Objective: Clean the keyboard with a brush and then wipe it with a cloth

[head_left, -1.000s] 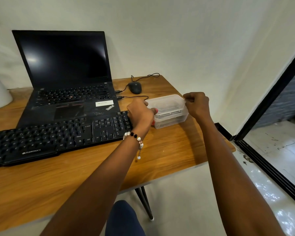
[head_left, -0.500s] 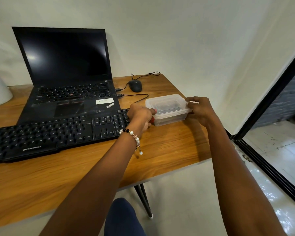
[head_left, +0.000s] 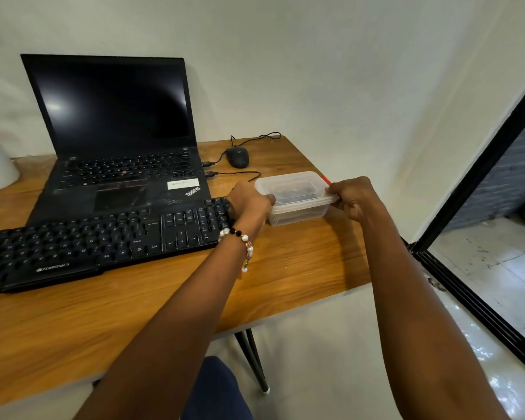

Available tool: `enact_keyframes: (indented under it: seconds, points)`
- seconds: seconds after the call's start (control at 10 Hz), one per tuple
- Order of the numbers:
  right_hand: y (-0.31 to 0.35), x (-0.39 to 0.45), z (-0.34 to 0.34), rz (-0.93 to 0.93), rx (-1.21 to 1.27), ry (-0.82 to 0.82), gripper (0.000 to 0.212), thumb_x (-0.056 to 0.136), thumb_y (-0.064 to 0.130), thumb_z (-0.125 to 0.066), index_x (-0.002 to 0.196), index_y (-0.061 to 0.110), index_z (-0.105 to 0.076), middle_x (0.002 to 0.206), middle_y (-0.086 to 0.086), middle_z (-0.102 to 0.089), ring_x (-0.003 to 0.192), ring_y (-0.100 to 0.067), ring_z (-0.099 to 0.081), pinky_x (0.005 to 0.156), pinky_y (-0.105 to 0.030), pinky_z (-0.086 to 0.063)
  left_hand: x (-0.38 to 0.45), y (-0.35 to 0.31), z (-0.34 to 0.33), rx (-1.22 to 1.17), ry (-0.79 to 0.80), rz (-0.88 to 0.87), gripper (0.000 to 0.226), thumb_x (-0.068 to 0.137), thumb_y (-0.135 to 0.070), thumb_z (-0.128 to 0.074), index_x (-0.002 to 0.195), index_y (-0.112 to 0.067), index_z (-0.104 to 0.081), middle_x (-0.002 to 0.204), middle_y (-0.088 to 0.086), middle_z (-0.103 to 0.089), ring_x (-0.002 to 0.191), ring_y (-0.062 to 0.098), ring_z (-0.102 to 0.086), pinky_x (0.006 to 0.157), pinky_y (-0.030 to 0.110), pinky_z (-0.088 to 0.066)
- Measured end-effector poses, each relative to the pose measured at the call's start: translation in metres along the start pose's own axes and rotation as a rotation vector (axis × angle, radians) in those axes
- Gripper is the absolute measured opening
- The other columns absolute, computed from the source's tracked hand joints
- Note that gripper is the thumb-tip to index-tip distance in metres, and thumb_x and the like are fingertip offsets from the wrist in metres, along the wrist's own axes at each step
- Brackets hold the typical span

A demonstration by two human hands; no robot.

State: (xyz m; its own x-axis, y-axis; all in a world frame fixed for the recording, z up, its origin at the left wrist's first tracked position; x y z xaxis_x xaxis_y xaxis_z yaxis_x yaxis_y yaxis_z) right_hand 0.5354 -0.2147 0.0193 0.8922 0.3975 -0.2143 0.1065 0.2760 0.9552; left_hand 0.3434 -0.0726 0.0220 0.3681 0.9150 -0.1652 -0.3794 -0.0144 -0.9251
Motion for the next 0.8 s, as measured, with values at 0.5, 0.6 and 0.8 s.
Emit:
enact_keyframes:
  seconds: [0.5,0.6,0.8]
  points:
    - [0.014,-0.012,-0.005,0.269,-0.413,-0.187,0.024,0.089,0.008,-0.068,0.111,-0.001,-0.069,0.113,-0.016,-0.067,0.097,-0.03,-0.066,0.091,-0.038,-0.055,-0.013,-0.019,0.001,0.372,0.021,-0.385,0.015,0.091,-0.021,-0.064,0.082,-0.01,-0.059,0.087,0.008,-0.063,0.068,0.023,-0.063,0.056,0.031,-0.056]
    - [0.027,-0.024,-0.006,0.308,-0.593,-0.279,0.03,0.09,0.018,-0.068,0.112,-0.002,-0.064,0.115,-0.017,-0.065,0.105,-0.033,-0.063,0.088,-0.034,-0.05,-0.019,-0.017,0.015,0.317,0.09,-0.341,0.024,0.089,-0.034,-0.067,0.086,-0.013,-0.056,0.078,0.004,-0.063,0.053,0.018,-0.064,0.046,0.028,-0.054]
    - [0.073,-0.058,-0.063,0.605,-0.554,-0.237,0.024,0.093,0.022,-0.062,0.101,0.003,-0.073,0.106,-0.014,-0.071,0.104,-0.031,-0.064,0.085,-0.029,-0.046,-0.014,-0.045,0.082,0.269,0.119,-0.474,0.009,0.089,-0.028,-0.066,0.091,-0.02,-0.07,0.079,0.001,-0.067,0.072,0.023,-0.07,0.069,0.041,-0.06]
Point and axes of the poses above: each hand's wrist, its own x-axis towards the middle knuckle, its own z-axis out of the back of the hand, y = z × x, the point moved 6 cm from there along x, towards the middle knuckle
